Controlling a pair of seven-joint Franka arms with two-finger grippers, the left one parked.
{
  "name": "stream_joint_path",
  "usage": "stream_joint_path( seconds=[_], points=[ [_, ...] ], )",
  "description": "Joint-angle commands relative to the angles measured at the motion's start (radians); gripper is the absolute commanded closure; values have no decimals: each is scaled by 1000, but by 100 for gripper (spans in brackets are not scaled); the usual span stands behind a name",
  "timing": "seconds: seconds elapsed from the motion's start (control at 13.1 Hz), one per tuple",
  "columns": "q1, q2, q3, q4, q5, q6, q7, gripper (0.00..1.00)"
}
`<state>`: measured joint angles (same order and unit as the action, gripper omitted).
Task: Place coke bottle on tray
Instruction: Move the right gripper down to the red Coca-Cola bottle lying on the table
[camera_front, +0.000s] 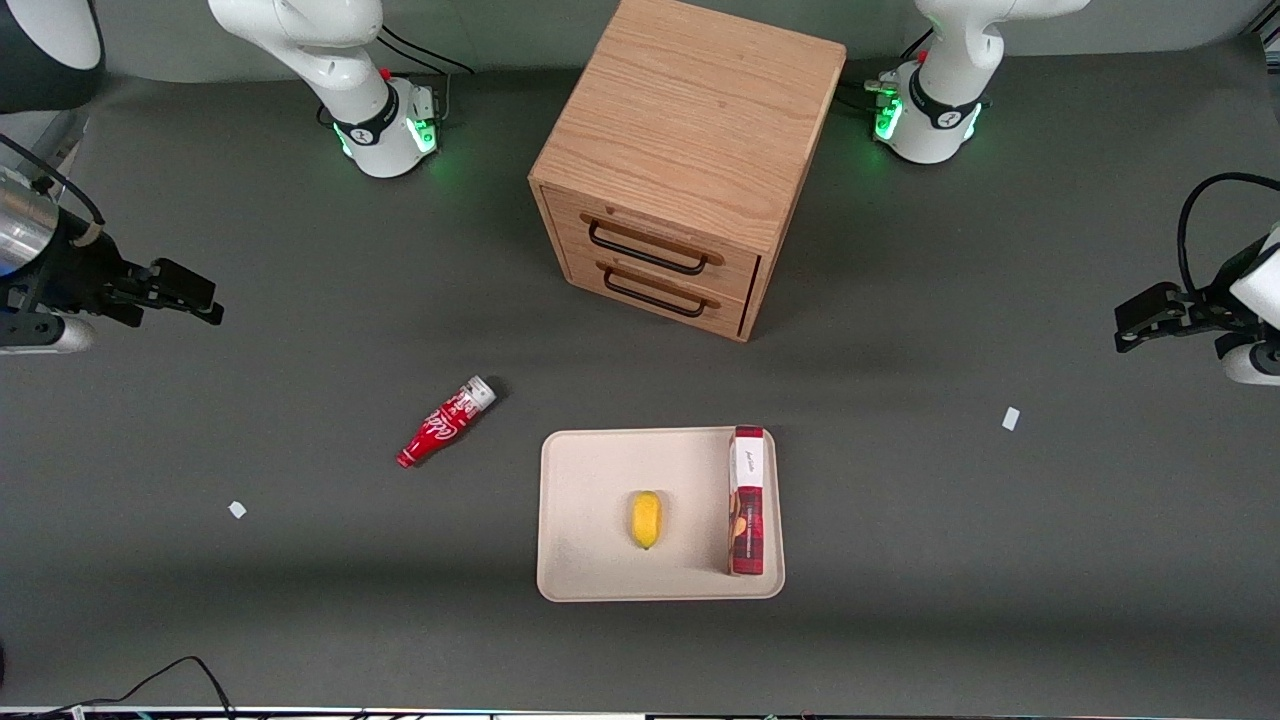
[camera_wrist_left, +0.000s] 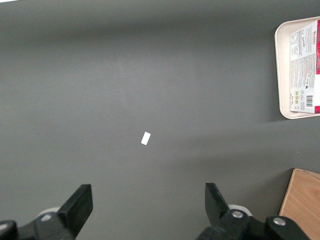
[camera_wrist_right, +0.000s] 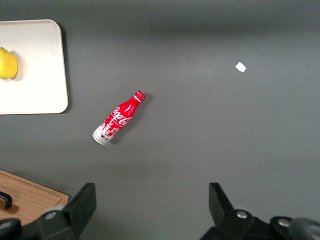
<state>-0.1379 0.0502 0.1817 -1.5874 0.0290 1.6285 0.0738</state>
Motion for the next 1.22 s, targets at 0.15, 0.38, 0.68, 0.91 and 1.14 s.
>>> stream_joint_path(
  seconds=[0.15,0.38,0.68,0.91,1.14],
  points=[
    [0,17,18,20,14,4,62,0],
    [9,83,88,-2,25,92,288,0],
    [30,206,179,-88,12,227,757,0],
    [64,232,180,-256,-47,394,955,0],
    [66,285,183,-436,-83,655,1029,0]
  ],
)
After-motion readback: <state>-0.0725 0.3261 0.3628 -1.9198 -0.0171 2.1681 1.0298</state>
